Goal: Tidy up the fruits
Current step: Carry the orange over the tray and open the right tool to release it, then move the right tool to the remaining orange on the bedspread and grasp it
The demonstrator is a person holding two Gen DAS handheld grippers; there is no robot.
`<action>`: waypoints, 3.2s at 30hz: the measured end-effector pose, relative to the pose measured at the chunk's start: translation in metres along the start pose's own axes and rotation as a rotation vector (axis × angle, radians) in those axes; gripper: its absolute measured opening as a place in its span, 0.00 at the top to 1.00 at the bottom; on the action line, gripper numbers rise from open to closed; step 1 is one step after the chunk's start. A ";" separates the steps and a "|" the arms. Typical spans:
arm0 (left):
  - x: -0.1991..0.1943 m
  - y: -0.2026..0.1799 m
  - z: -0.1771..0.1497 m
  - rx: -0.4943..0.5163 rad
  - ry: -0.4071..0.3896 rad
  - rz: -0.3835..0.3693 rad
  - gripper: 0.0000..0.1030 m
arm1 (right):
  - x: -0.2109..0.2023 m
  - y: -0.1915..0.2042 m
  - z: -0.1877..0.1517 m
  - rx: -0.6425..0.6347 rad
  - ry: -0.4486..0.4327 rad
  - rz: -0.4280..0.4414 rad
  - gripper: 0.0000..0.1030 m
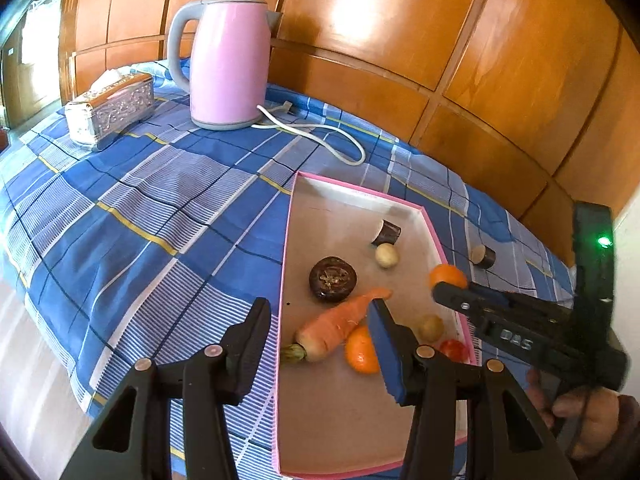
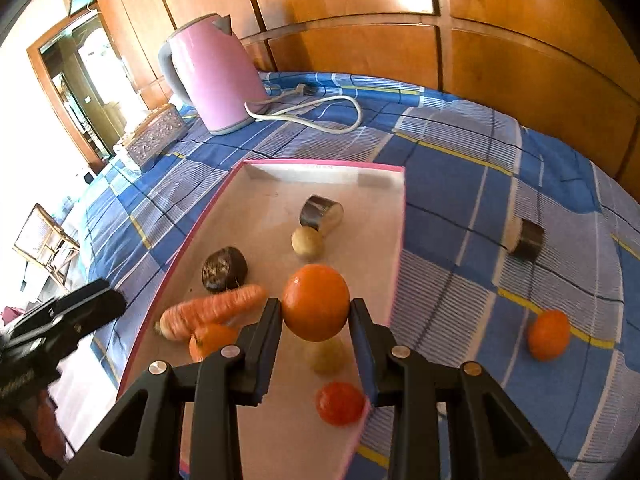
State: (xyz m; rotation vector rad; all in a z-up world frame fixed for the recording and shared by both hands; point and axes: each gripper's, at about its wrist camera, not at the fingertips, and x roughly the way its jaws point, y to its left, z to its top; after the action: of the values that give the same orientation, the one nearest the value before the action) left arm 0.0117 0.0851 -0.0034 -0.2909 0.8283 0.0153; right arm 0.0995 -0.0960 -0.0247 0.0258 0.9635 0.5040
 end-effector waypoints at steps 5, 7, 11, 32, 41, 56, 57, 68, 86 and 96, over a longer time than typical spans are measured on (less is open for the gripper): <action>-0.002 -0.003 0.000 0.017 -0.007 0.004 0.50 | 0.006 0.008 -0.003 -0.008 0.003 -0.001 0.65; -0.002 -0.004 0.000 0.023 -0.010 0.002 0.50 | 0.004 0.009 -0.008 -0.015 0.004 0.000 0.65; -0.004 -0.010 -0.001 0.038 -0.011 -0.003 0.50 | -0.009 0.010 -0.017 -0.019 -0.023 -0.018 0.65; -0.010 -0.057 -0.009 0.181 -0.013 -0.032 0.50 | -0.068 -0.034 -0.052 0.088 -0.151 -0.144 0.65; -0.005 -0.081 -0.013 0.244 0.001 -0.053 0.50 | -0.078 -0.063 -0.067 0.154 -0.156 -0.198 0.65; 0.002 -0.115 -0.024 0.331 0.027 -0.083 0.48 | -0.092 -0.096 -0.083 0.240 -0.177 -0.260 0.65; 0.003 -0.117 -0.025 0.336 0.030 -0.084 0.48 | -0.092 -0.097 -0.084 0.245 -0.176 -0.261 0.65; 0.014 -0.127 -0.036 0.350 0.079 -0.102 0.48 | -0.090 -0.110 -0.098 0.279 -0.159 -0.290 0.64; 0.025 -0.125 -0.037 0.335 0.107 -0.127 0.48 | -0.053 -0.144 -0.067 0.306 -0.125 -0.235 0.60; 0.035 -0.127 -0.034 0.340 0.130 -0.129 0.47 | -0.015 -0.151 -0.046 0.276 -0.066 -0.279 0.61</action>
State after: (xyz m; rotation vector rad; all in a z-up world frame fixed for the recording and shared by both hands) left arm 0.0273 -0.0494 -0.0188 -0.0236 0.9234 -0.2657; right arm 0.1167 -0.2453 -0.0755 0.1527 0.9477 0.1105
